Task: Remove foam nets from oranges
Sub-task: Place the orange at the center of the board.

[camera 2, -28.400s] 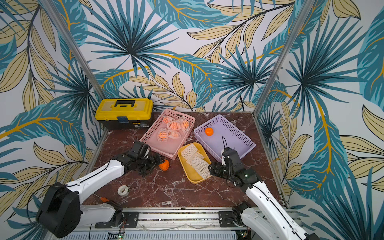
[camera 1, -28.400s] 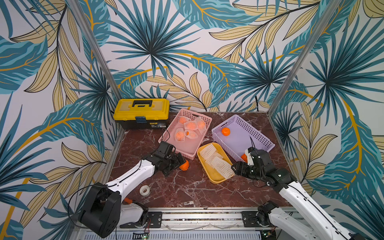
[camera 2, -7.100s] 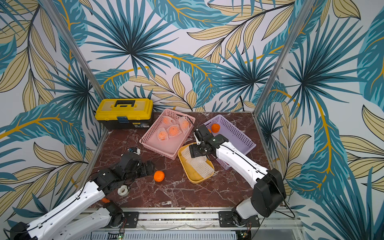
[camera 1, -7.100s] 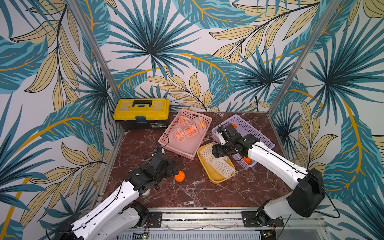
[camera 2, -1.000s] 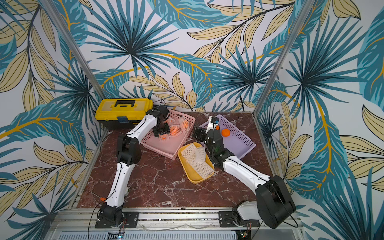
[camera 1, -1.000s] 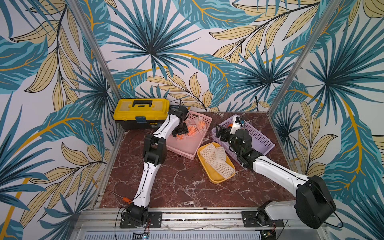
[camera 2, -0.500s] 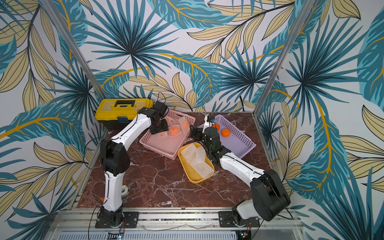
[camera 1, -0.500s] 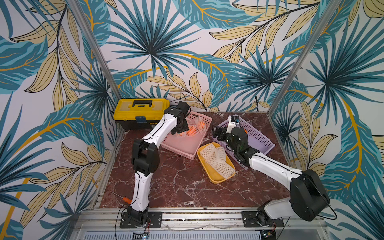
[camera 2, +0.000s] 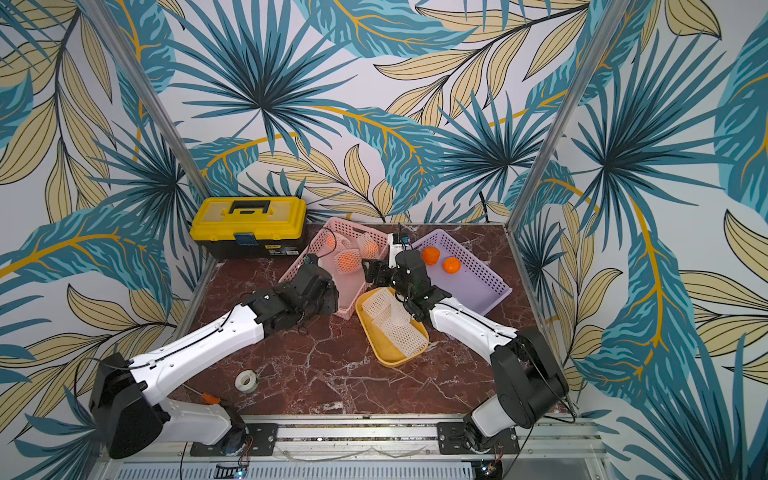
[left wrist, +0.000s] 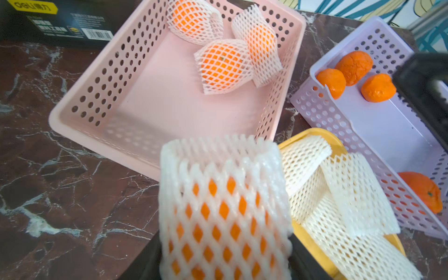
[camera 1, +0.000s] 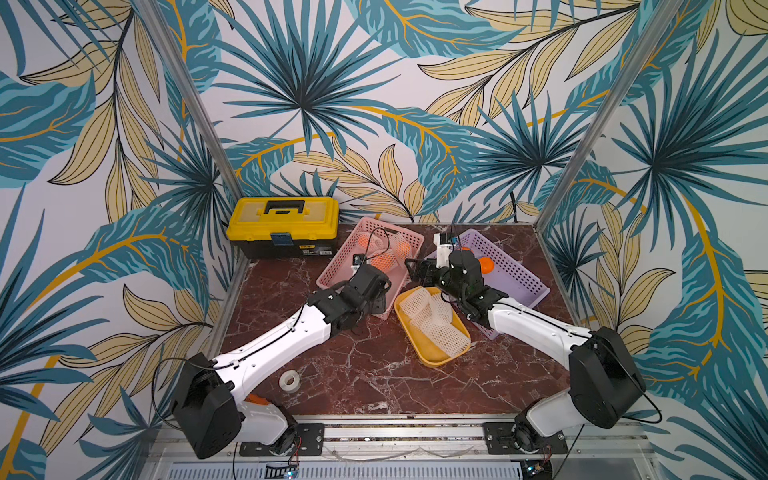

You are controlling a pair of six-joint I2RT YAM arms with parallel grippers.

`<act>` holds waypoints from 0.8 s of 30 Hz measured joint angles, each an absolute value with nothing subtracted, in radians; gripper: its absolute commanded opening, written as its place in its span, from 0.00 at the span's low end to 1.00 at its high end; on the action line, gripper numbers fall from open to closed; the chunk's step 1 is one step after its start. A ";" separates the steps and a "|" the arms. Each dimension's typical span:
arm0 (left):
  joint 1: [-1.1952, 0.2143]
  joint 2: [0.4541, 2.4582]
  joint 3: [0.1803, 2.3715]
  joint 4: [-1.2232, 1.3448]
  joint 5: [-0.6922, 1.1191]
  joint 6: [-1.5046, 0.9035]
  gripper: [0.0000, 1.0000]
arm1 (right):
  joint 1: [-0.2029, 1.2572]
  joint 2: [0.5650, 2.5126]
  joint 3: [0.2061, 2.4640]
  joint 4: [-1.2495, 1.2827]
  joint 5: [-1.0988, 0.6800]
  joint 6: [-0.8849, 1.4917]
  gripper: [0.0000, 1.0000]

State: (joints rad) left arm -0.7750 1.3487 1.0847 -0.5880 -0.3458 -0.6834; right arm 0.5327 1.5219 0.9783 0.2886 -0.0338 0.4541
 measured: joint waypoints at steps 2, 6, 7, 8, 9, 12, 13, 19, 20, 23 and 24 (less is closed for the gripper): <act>-0.833 1.316 1.010 -0.536 -0.374 -0.676 0.44 | 0.542 1.518 0.977 0.265 -0.063 0.468 0.83; -0.938 1.274 0.898 -0.456 -0.428 -0.649 0.44 | 0.590 1.486 0.966 0.205 -0.085 0.471 0.83; -0.962 1.269 0.873 -0.436 -0.439 -0.642 0.44 | 0.607 1.470 0.958 0.194 -0.094 0.471 0.83; -0.982 1.265 0.849 -0.415 -0.447 -0.634 0.44 | 0.623 1.452 0.950 0.181 -0.104 0.471 0.83; -0.995 1.262 0.826 -0.392 -0.453 -0.627 0.45 | 0.634 1.437 0.944 0.172 -0.112 0.471 0.83; -1.017 1.256 0.744 -0.316 -0.464 -0.605 0.45 | 0.654 1.392 0.936 0.129 -0.145 0.475 0.84; -1.021 1.256 0.718 -0.291 -0.466 -0.598 0.45 | 0.654 1.383 0.937 0.110 -0.159 0.479 0.84; -1.024 1.253 0.620 -0.159 -0.451 -0.538 0.46 | 0.662 1.381 1.019 -0.158 -0.268 0.465 0.85; -1.024 1.253 0.611 -0.139 -0.447 -0.529 0.46 | 0.667 1.382 1.037 -0.202 -0.281 0.455 0.85; -1.024 1.254 0.582 -0.074 -0.432 -0.509 0.47 | 0.686 1.382 1.083 -0.334 -0.320 0.419 0.88; -1.024 1.255 0.573 -0.057 -0.426 -0.504 0.47 | 0.691 1.382 1.089 -0.369 -0.331 0.411 0.88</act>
State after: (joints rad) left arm -1.0245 1.2552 0.5732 -0.0570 -0.4263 -0.5041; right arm 0.6907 1.3819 1.0885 -0.3687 -0.3313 0.4107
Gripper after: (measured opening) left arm 0.638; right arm 0.872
